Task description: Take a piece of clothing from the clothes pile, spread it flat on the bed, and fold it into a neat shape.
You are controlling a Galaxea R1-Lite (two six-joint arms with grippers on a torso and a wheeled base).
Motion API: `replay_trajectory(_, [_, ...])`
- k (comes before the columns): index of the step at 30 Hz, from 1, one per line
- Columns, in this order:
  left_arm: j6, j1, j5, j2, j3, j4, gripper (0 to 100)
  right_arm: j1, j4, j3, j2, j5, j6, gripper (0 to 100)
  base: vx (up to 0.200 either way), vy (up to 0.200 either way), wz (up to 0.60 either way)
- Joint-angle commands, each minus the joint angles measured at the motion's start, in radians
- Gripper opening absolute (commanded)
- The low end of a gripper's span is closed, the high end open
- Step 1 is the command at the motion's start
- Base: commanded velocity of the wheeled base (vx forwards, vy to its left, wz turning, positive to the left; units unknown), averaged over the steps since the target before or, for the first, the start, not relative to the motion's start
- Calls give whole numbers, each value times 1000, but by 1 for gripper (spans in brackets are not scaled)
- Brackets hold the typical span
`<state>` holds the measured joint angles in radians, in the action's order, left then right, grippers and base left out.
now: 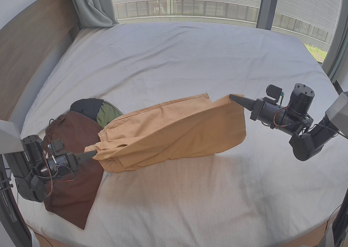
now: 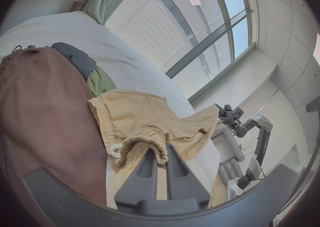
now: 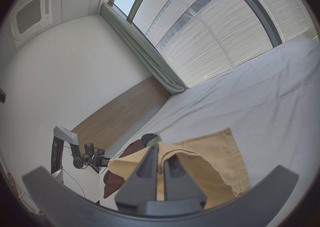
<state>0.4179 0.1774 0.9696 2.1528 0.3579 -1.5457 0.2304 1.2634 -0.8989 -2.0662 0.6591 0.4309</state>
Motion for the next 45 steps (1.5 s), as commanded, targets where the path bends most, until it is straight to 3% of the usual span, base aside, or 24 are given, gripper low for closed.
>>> replay_trajectory(1, [21, -4, -22, 12, 23, -1, 0, -5, -55, -90, -29, -3, 0, 0, 0, 0, 0])
replay_trajectory(8, [78, -10, -81, 12, 58, -1, 0, 0, -211, -265, -83, -16, 0, 0, 0, 0, 0])
replay_trajectory(17, [150, -15, -114, 19, 104, -1, 0, 1, -305, -406, -167, -16, 0, 0, 0, 0, 0])
replay_trajectory(22, [164, -26, -140, 42, 125, -1, 0, -2, -328, -462, -209, -21, 0, 0, 0, 0, 0])
replay_trajectory(26, [162, -49, -187, 76, 144, -1, 0, 3, -340, -531, -264, -65, -1, 0, 0, 0, 0])
replay_trajectory(45, [160, -65, -229, 139, 219, -1, 0, 21, -375, -709, -399, -150, -1, 0, 0, 0, 0])
